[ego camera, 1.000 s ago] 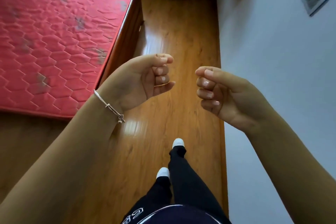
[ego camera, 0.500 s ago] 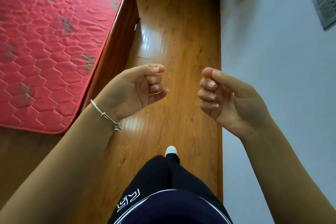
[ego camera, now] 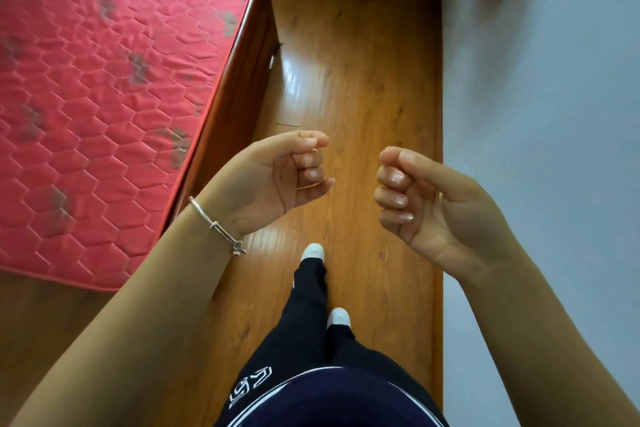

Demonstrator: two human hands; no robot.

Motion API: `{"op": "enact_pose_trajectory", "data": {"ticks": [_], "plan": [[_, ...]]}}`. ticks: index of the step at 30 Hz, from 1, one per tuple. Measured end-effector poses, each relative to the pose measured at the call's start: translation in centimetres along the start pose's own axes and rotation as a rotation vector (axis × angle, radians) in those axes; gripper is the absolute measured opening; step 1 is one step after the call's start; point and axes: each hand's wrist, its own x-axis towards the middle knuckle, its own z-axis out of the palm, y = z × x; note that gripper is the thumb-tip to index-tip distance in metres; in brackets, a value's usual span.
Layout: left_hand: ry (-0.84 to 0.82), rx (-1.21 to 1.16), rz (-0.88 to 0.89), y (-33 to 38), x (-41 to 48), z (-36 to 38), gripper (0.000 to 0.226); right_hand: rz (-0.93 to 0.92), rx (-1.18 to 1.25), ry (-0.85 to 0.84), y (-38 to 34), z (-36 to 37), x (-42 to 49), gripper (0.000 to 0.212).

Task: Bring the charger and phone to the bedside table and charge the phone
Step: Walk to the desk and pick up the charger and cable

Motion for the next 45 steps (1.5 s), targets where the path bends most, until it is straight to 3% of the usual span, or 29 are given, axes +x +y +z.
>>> {"op": "enact_pose_trajectory", "data": {"ticks": [15, 29, 39, 45], "plan": [[0.014, -0.029, -0.026, 11.1, 10.6, -6.3, 0.005, -0.081, 0.042, 0.063, -7.7, 0.9, 13.0, 0.019], [-0.043, -0.024, -0.076, 16.3, 24.8, -4.8, 0.009, -0.081, 0.04, 0.075, -17.4, -5.1, 21.3, 0.019], [0.029, -0.075, -0.043, 19.2, 31.7, -3.5, 0.01, -0.009, 0.029, 0.045, -24.0, -8.5, 27.6, 0.019], [0.114, 0.066, -0.027, 23.5, 34.8, -5.3, 0.009, 0.03, -0.03, 0.009, -26.4, -8.7, 33.5, 0.02]]}}
